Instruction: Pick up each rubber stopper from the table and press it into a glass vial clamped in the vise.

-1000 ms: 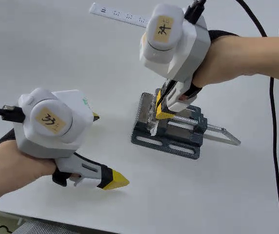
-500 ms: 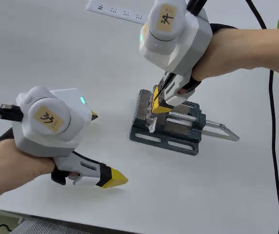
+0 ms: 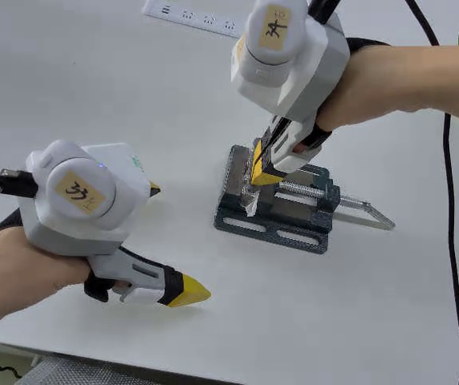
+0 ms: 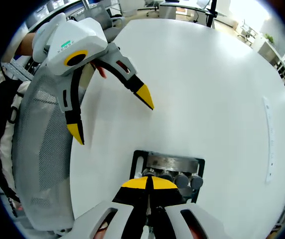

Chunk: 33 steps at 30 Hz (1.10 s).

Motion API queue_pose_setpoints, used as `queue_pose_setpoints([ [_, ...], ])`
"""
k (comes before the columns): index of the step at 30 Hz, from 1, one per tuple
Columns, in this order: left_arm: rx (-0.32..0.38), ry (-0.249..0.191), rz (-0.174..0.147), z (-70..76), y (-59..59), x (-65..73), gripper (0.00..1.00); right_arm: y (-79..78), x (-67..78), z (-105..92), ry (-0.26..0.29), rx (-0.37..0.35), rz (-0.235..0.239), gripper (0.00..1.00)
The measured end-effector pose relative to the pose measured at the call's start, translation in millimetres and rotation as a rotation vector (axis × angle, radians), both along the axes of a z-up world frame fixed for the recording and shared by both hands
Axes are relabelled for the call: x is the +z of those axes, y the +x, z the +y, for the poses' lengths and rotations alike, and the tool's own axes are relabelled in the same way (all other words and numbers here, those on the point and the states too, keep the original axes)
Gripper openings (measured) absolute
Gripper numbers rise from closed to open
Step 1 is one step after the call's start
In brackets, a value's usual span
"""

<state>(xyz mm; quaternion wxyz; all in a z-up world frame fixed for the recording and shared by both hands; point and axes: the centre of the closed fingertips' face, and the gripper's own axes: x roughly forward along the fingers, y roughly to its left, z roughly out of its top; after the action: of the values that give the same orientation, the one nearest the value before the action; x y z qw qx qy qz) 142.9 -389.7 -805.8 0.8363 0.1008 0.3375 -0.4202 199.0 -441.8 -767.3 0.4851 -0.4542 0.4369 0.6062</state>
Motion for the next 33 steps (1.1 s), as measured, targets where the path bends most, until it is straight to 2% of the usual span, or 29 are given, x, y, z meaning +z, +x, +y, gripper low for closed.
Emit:
queue_pose_setpoints([
  [19, -0.002, 0.000, 0.008, -2.9, -2.1, 0.2, 0.89, -0.8, -0.8, -0.8, -0.027, -0.014, 0.011, 0.00],
  [27, -0.004, -0.002, 0.006, -4.9, -1.1, 0.6, 0.89, -2.6, -1.6, -1.3, -0.046, 0.022, -0.007, 0.00],
  [33, 0.000, -0.008, 0.000, -5.5, 1.2, 2.4, 0.89, -0.9, -3.4, -2.1, -0.021, -0.006, 0.005, 0.00],
])
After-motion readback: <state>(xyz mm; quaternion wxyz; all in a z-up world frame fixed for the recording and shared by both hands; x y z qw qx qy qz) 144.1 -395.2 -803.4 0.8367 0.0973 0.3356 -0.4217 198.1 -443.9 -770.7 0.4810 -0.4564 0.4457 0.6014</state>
